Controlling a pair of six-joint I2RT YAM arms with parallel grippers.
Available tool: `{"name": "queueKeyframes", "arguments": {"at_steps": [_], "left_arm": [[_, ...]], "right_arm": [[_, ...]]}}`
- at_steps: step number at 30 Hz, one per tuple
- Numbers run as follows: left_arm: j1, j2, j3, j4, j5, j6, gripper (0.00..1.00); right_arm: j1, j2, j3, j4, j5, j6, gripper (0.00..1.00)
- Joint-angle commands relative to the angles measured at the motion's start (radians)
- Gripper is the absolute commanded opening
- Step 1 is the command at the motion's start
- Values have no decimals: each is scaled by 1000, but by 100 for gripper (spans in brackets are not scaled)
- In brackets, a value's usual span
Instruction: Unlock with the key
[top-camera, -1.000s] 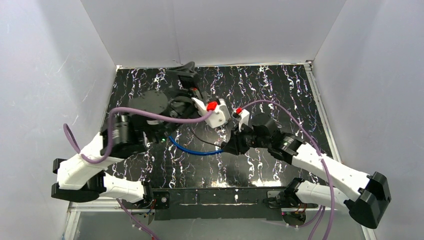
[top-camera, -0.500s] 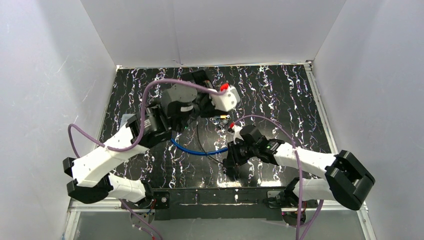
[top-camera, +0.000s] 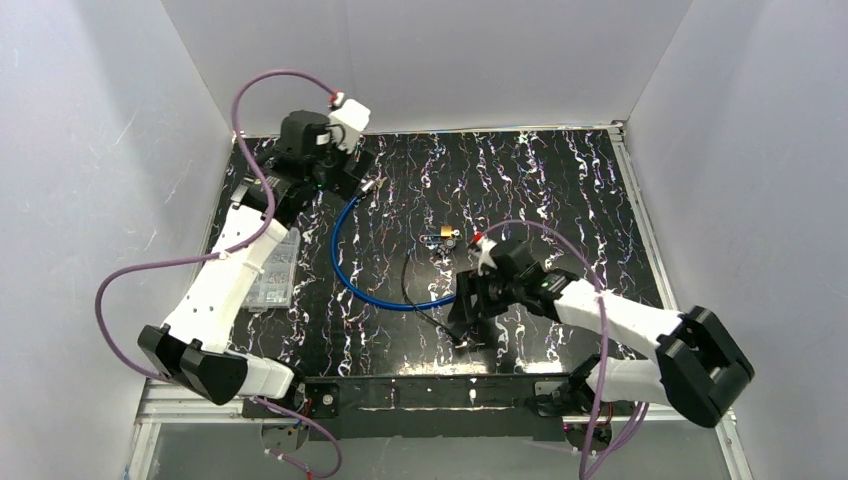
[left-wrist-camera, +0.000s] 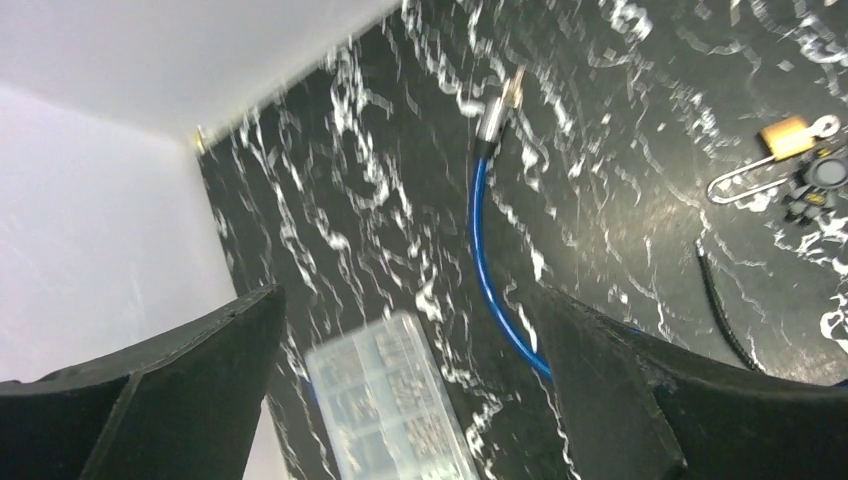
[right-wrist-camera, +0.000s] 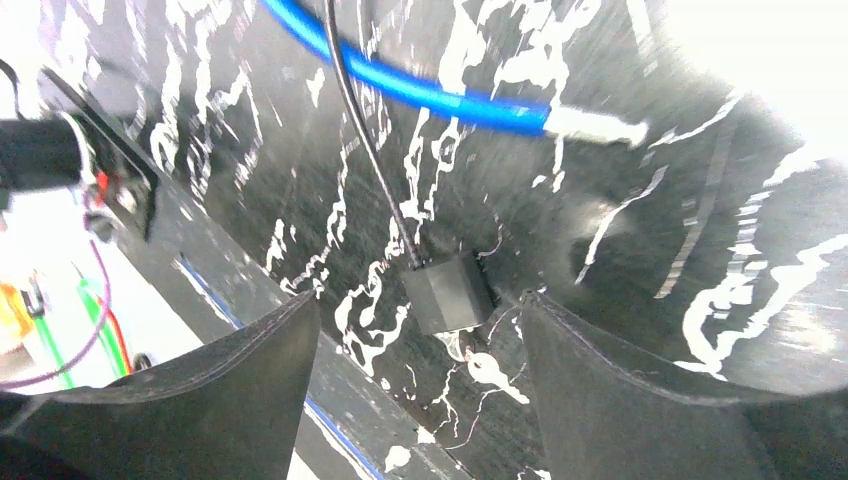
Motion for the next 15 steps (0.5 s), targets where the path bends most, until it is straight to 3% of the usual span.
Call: {"name": "queueKeyframes", "arguments": {"at_steps": [1,5,10,15], "left_arm": [[167,-94,-133,-26,156,-167,98],[302,-153,-309,54,221,-219,98],[426,-155,-436,111,281,-271,98],[477,-179,-582,233,335,-332,98]], "right_arm": [[-120,-141,134,-102,29,-39,81],[-228,-243,241,-206,146,-85,83],[-397,-320,320,-266,530,-19,84],[-499,-370,195,-93,925,-9,83]]}}
